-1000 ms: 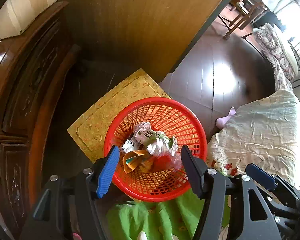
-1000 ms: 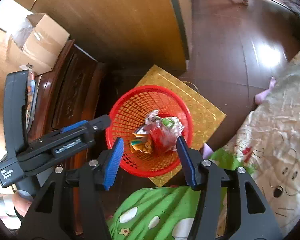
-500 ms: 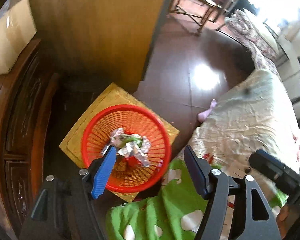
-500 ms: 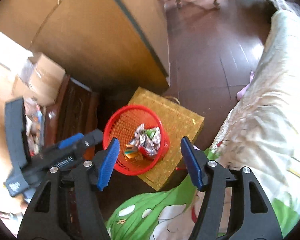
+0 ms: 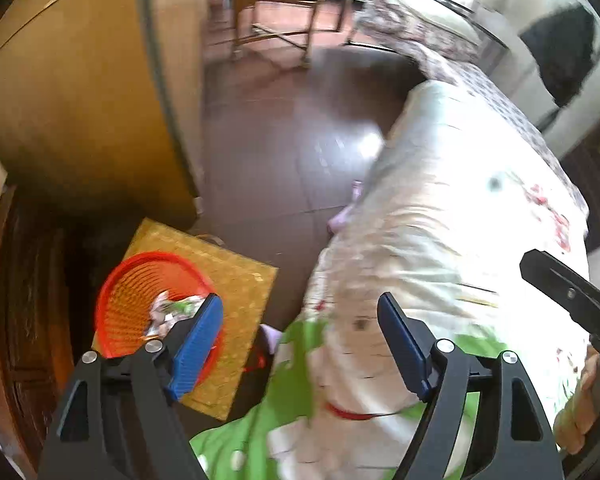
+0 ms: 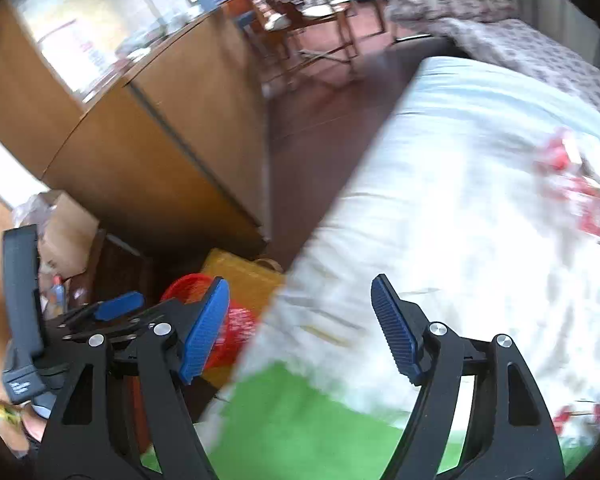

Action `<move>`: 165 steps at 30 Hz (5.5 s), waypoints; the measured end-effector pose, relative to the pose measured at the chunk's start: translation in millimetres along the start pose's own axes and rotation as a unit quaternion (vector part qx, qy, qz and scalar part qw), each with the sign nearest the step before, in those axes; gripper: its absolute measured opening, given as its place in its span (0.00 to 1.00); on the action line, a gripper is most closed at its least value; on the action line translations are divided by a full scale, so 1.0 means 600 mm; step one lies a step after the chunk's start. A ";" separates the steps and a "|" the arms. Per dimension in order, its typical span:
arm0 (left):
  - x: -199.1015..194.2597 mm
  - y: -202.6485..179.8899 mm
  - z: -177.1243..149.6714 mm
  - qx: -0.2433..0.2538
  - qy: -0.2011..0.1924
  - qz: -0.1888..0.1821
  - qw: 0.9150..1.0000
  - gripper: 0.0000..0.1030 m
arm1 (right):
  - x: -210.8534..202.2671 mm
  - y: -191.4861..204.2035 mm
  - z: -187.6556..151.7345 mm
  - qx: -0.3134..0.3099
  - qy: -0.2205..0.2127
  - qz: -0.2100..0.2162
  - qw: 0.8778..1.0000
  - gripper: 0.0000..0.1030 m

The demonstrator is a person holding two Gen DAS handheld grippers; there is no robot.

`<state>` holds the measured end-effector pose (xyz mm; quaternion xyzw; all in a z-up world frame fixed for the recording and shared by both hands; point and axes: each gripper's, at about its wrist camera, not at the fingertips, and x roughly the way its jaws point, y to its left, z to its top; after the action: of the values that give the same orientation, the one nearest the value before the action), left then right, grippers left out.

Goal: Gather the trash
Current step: 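Move both open tools back over the remaining trash on the quilt, then grasp the clear-and-red plastic wrapper with the right tool, then grasp the red plastic cup wrapper with the left tool while the right tool holds its wrapper, then carry both wrappers from the quilt over the red basket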

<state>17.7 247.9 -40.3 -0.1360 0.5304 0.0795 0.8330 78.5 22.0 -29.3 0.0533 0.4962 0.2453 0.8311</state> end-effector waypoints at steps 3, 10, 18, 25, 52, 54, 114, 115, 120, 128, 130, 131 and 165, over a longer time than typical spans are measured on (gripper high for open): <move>0.010 -0.059 0.007 0.021 -0.002 -0.010 1.000 0.78 | -0.016 -0.057 -0.002 0.023 -0.004 -0.018 1.000 0.70; 0.043 -0.189 0.019 0.052 0.014 -0.049 0.997 0.79 | -0.047 -0.178 -0.012 0.072 -0.021 -0.044 0.996 0.70; 0.082 -0.303 0.040 0.075 0.019 -0.057 0.995 0.79 | -0.073 -0.274 -0.017 0.130 -0.051 -0.061 0.988 0.70; 0.115 -0.342 0.039 0.085 0.033 -0.056 0.994 0.79 | -0.070 -0.331 -0.013 0.153 -0.058 -0.089 0.983 0.70; 0.134 -0.347 0.038 0.098 0.032 -0.031 0.994 0.79 | -0.042 -0.369 0.039 0.138 -0.071 -0.108 0.982 0.33; 0.131 -0.348 0.038 0.100 0.027 -0.028 0.994 0.79 | -0.062 -0.376 0.022 0.158 -0.078 -0.096 0.980 0.33; 0.247 -0.648 0.151 0.277 -0.065 0.004 0.959 0.37 | -0.078 -0.440 -0.030 0.231 -0.028 -0.100 0.967 0.54; 0.242 -0.641 0.151 0.272 -0.061 -0.001 0.960 0.37 | -0.076 -0.438 -0.030 0.229 -0.027 -0.101 0.968 0.54; 0.205 -0.598 0.142 0.253 -0.054 -0.017 0.966 0.37 | -0.059 -0.426 -0.021 0.199 -0.023 -0.118 0.973 0.54; 0.133 -0.520 0.088 0.218 -0.051 -0.039 0.974 0.37 | -0.062 -0.414 -0.022 0.174 -0.037 -0.125 0.976 0.33; 0.120 -0.492 0.069 0.207 -0.052 -0.037 0.976 0.37 | -0.069 -0.408 -0.028 0.175 -0.042 -0.126 0.976 0.32; 0.115 -0.476 0.060 0.201 -0.051 -0.034 0.978 0.37 | -0.072 -0.402 -0.032 0.174 -0.043 -0.126 0.976 0.32; -0.040 -0.033 -0.018 0.024 -0.073 0.014 0.997 0.38 | -0.045 0.049 -0.059 -0.078 -0.005 -0.008 0.997 0.31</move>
<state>3.6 225.8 -20.1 -0.1022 0.4718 0.0880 0.8713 27.6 29.6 -15.6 -0.0149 0.4719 0.2765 0.8370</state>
